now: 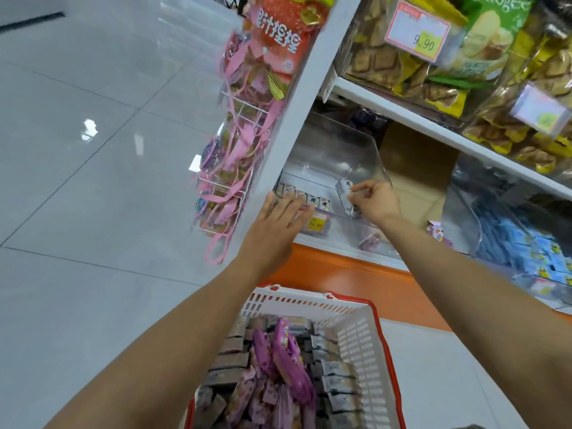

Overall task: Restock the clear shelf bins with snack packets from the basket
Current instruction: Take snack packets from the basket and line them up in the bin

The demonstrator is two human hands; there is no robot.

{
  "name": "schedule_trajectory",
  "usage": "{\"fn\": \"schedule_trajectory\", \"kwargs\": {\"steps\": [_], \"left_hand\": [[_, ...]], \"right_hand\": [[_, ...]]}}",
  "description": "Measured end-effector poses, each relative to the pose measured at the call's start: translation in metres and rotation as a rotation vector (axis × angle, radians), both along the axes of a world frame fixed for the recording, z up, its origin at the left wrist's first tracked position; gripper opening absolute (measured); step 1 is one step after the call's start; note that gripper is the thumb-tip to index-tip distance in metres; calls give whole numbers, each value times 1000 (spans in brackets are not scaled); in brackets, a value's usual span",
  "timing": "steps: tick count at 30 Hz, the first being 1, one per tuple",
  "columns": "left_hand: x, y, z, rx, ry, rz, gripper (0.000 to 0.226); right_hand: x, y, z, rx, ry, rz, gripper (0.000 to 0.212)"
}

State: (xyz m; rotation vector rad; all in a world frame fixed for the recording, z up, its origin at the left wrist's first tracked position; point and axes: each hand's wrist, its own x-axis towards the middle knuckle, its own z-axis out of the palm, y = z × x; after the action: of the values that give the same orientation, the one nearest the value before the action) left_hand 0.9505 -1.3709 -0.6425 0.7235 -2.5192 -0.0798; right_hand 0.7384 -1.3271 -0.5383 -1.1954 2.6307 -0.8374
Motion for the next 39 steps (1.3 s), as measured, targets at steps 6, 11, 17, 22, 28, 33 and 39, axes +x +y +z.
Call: {"fn": "schedule_trajectory", "kwargs": {"steps": [6,11,17,22,28,33,39], "left_hand": [[-8,-10,-21,-128,133,-41,84],[-9,-14,-26,-143,130,-49,81],[-8,-15,-26,-146,118,-49,81],[-8,-12,-21,-114,105,-39,81],[-4,-6,-13,-61,13,-9,88],[-2,6,0,14,-119,48,94],[-5,24,13,39,-143,115,87]], "right_hand": [[-10,-18,-21,252,96,-75,6],[-14,-27,-34,343,78,-102,7],[-19,-32,-39,485,72,-81,27],[-20,-30,-36,483,0,-79,30],[-11,-18,-26,282,-5,-19,22],[4,10,-13,-4,-130,151,18],[13,51,-11,-249,-227,342,18]]}}
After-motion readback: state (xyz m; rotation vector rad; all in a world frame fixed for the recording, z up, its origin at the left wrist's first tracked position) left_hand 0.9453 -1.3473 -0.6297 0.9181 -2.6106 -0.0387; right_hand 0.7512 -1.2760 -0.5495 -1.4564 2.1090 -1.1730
